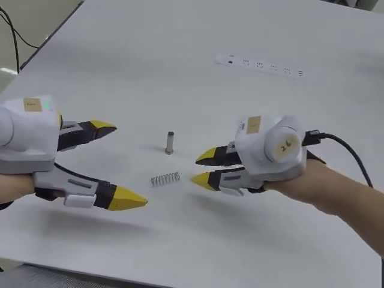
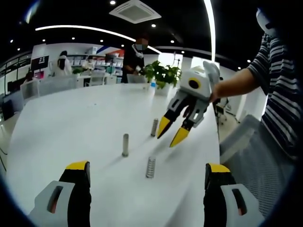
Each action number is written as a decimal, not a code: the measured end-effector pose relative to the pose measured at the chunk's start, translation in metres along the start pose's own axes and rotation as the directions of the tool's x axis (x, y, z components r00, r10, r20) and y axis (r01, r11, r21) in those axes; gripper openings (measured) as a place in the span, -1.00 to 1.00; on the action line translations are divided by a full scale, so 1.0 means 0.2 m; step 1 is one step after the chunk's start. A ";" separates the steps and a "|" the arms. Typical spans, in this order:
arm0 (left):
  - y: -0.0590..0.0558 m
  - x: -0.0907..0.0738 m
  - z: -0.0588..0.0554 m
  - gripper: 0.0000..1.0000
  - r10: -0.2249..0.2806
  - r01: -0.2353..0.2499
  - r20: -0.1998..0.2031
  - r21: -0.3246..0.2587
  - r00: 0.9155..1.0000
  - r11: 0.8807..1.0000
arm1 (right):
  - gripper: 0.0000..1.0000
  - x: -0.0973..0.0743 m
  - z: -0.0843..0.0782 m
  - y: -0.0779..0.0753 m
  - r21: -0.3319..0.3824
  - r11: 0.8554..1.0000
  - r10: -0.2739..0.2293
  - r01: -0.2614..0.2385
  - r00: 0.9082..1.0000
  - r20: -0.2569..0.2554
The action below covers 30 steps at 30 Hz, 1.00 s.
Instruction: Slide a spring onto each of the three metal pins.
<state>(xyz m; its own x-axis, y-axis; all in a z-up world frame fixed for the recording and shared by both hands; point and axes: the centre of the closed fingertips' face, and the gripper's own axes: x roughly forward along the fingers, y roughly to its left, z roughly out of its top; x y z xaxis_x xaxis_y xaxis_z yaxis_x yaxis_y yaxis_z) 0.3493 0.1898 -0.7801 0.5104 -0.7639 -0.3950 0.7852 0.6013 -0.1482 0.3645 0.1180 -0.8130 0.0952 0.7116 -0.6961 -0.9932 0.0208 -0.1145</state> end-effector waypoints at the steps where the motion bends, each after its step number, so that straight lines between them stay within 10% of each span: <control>1: 0.00 0.00 0.00 0.96 0.001 -0.001 0.000 0.000 1.000 1.000 | -0.67 0.02 0.02 0.00 -0.011 1.000 0.009 -0.009 1.000 -0.001; 30: 0.00 -0.01 -0.04 0.95 0.006 -0.006 -0.005 -0.020 1.000 1.000 | -0.84 0.27 -0.06 0.05 -0.150 0.981 0.102 -0.122 0.986 -0.134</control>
<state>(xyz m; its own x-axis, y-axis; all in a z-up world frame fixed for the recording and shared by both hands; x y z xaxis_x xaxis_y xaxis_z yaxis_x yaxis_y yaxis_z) 0.3460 0.1927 -0.7865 0.5131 -0.7590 -0.4008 0.7749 0.6105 -0.1641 0.3602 0.1485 -0.8597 0.0015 0.6094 -0.7929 -0.9761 -0.1714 -0.1337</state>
